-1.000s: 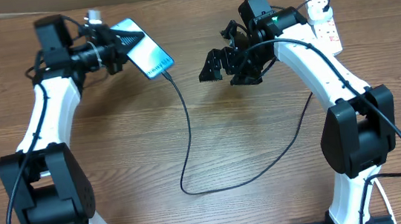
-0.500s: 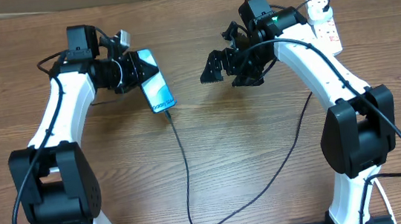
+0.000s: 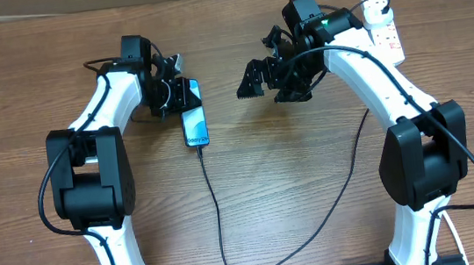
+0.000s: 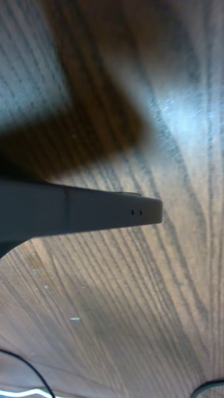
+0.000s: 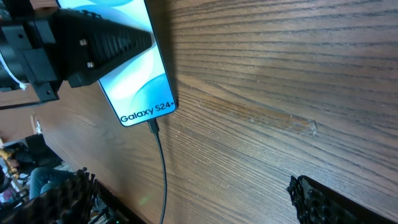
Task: Plug charger to phone and switch on socket
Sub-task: 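Lower the held phone flat onto the table with the left gripper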
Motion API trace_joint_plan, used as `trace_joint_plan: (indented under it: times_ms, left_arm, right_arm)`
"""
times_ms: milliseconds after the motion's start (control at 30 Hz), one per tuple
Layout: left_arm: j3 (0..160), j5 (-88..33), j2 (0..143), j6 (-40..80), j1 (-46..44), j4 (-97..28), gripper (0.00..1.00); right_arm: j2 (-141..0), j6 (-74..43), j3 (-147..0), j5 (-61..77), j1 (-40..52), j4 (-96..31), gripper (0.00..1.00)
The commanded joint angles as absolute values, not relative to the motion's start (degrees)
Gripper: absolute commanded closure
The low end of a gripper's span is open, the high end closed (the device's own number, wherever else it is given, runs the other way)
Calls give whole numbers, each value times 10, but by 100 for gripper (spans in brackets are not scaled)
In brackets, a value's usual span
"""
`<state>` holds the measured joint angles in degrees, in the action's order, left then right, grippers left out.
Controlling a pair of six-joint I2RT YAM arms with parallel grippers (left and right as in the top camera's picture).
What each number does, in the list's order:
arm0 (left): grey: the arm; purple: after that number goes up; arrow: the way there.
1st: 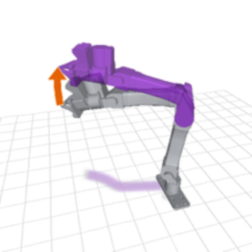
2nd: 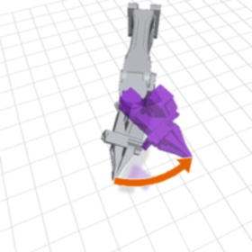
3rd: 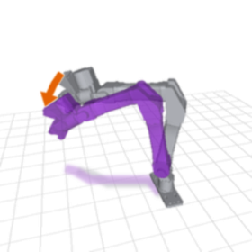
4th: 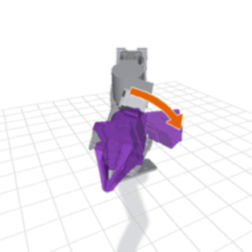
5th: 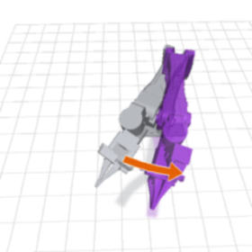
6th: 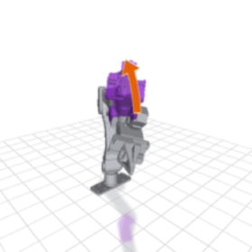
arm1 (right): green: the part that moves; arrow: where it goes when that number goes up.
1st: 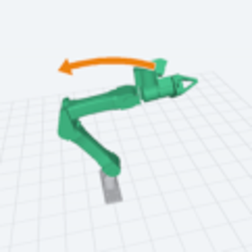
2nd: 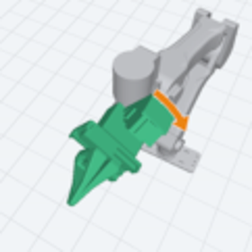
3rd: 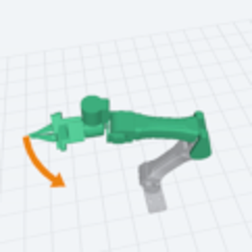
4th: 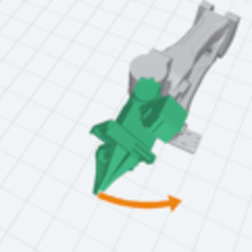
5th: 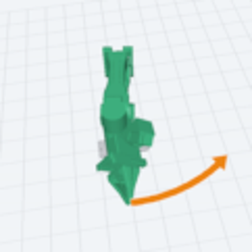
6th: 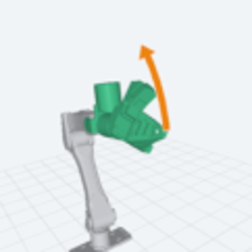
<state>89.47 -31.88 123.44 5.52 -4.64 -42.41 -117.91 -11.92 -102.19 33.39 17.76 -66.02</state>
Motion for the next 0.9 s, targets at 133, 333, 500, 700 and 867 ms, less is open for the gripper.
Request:
trace_joint_plan:
  times_ms: [133, 333, 500, 700, 867]
  left_arm:
    - [916, -248, 1244, 67, -45, -396, 86]
    - [915, -248, 1244, 69, -45, -389, 74]
    - [915, -248, 1244, 69, -45, -390, 72]
    - [915, -226, 1244, 69, -45, -401, 71]
    - [915, -203, 1244, 69, -45, -414, 72]
  right_arm:
    - [-1157, -115, -1025, 330, 179, -659, 0]
    - [-1157, -115, -1025, 330, 179, -660, 0]
    - [-1157, -115, -1025, 330, 179, -662, 0]
    - [-1157, -115, -1025, 330, 179, -664, 0]
    - [-1157, -115, -1025, 330, 179, -664, 0]
